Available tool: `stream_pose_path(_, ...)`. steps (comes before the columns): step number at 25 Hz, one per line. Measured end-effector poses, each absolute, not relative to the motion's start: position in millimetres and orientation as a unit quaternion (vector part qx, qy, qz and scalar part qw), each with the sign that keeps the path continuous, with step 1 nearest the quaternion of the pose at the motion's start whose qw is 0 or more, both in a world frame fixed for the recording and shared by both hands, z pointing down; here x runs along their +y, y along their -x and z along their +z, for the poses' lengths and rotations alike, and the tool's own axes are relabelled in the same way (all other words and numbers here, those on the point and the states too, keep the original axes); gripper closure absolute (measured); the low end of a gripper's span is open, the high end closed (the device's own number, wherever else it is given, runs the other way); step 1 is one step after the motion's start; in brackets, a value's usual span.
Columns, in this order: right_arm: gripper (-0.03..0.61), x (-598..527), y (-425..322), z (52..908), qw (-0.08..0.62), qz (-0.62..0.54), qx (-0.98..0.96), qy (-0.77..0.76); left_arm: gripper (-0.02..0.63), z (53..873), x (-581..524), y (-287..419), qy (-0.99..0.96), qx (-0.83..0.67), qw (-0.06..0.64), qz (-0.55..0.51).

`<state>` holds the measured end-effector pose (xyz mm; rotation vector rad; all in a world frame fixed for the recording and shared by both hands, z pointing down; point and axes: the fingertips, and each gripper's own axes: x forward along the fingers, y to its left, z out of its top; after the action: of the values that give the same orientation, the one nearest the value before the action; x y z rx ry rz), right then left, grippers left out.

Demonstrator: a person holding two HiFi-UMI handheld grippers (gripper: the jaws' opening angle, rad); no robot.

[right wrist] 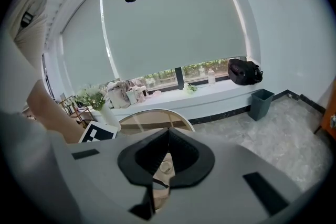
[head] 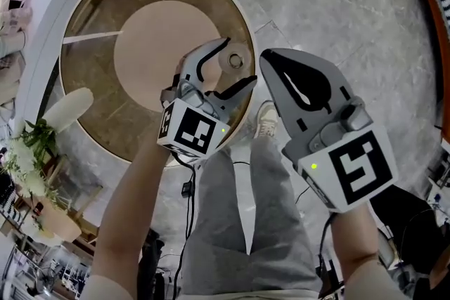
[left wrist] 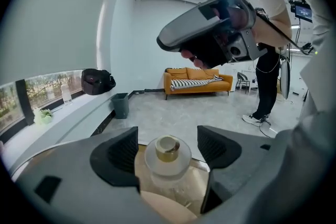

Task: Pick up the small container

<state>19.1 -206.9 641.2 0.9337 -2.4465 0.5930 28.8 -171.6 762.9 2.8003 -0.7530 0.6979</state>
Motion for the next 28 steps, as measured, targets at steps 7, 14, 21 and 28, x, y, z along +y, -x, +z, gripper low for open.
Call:
stream_pose_path(7,0.572,-204,-26,665,0.231,0.234,-0.880,-0.343,0.279,785,-174,-37,-0.939,-0.252,0.060,0.228)
stream_pose_path(14,0.572,-199,-32,695,0.234,0.243,-0.879,-0.336,0.278,809,-175,-43,-0.937,-0.246,0.070,0.239)
stream_pose_path(21,0.572,-193,-23,715,0.233,0.254,-0.881,-0.324,0.278,826,-178,-44,-0.931,-0.255,0.088,0.245)
stream_pose_path(28,0.572,-188,-14,729,0.215,0.285,-0.884,-0.303,0.278,835,-180,-50,-0.933,-0.241,0.070,0.258)
